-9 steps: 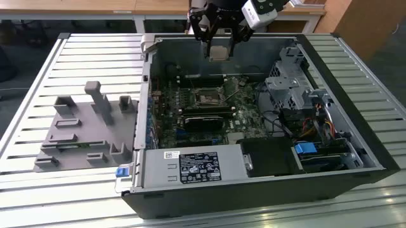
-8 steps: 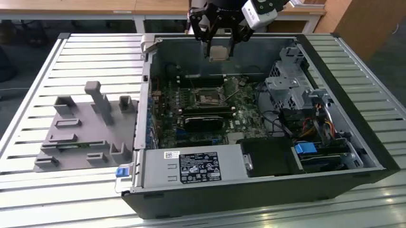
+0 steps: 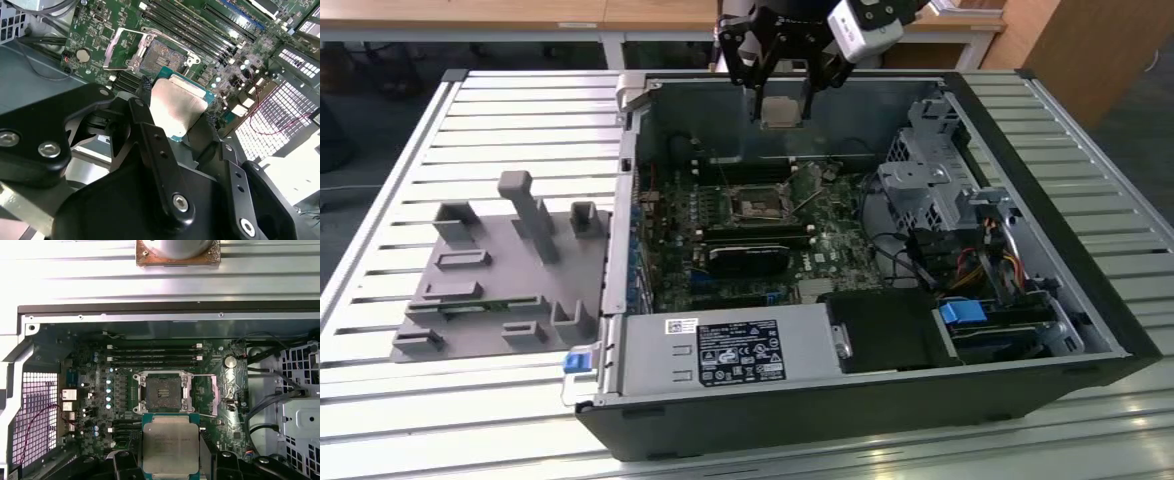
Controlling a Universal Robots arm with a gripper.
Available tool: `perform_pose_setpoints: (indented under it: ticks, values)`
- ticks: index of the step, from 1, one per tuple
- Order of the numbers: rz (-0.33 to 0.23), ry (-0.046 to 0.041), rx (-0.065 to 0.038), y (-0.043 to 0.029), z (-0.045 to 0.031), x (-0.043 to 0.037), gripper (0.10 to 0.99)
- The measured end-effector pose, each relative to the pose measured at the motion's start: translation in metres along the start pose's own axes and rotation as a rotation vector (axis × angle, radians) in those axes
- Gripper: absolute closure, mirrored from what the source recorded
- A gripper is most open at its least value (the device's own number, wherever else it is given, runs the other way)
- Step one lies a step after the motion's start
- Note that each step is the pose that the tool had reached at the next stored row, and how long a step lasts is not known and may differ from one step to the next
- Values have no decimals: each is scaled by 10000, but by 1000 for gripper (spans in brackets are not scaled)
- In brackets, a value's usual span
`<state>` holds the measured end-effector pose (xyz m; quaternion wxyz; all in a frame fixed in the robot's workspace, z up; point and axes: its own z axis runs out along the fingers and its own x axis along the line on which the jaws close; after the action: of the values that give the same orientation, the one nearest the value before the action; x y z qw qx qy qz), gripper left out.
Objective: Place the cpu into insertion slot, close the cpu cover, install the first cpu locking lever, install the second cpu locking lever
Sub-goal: 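Place the cpu into insertion slot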
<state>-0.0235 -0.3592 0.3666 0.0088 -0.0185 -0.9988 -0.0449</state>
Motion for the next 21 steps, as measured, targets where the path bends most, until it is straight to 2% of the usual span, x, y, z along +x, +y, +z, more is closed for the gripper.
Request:
perform_pose_setpoints:
  ticks: [21]
  values:
    - [819, -73, -15, -1, 4, 0, 545]
